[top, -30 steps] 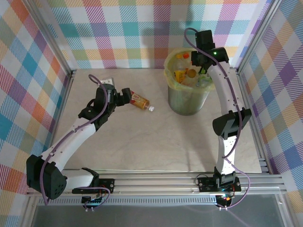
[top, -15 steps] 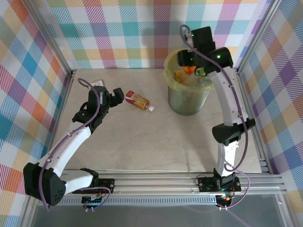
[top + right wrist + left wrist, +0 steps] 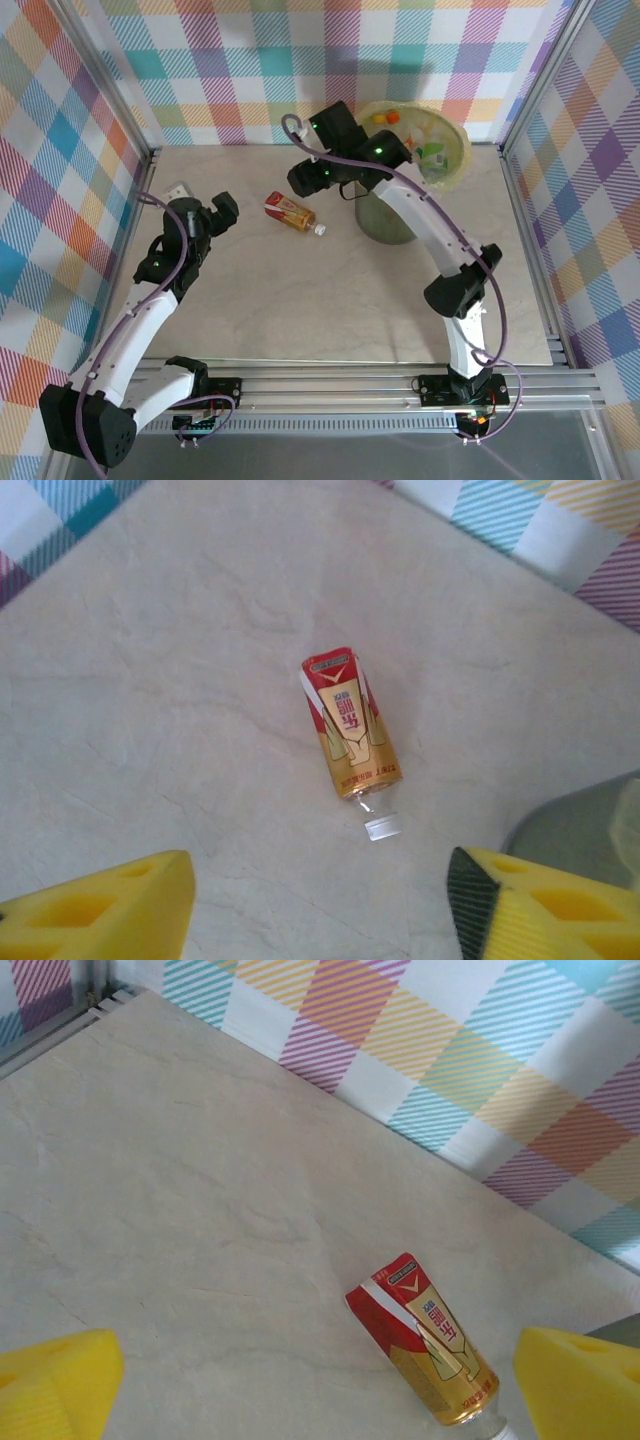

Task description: Put the plastic bottles in the bin

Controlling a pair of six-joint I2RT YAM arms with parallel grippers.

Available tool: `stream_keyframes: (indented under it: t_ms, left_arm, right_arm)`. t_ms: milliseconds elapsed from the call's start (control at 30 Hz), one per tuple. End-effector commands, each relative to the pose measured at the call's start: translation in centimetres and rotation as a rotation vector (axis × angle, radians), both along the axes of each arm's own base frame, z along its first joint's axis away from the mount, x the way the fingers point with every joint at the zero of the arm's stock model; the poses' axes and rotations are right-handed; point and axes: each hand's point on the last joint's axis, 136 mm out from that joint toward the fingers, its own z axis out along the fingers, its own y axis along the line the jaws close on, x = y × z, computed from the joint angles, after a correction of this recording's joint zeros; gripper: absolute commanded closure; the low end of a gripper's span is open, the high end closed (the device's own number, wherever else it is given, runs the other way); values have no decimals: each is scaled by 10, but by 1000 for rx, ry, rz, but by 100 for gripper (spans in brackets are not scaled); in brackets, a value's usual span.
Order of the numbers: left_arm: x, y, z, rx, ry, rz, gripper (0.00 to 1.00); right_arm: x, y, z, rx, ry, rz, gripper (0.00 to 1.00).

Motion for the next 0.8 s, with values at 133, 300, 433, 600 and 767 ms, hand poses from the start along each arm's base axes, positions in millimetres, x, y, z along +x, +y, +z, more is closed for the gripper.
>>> stream_keyframes:
  t_ms: [133, 300, 433, 600, 767]
  left_arm:
    - [-14, 20, -14, -20, 20, 79, 0]
    - [-22, 22, -28, -14, 73, 72, 0]
    - [-23, 20, -34, -23, 85, 64, 0]
    - [-20, 16, -40, -32, 95, 45, 0]
    - [-19, 14, -46, -36, 111, 35, 0]
  right_arm:
    - [18, 35, -79, -99, 75, 72, 3]
    - [35, 50, -131, -169, 87, 104, 0]
    - [51, 56, -167, -243, 58, 141, 0]
    - [70, 59, -202, -318, 13, 148, 0]
    - [85, 66, -216, -331, -29, 158, 0]
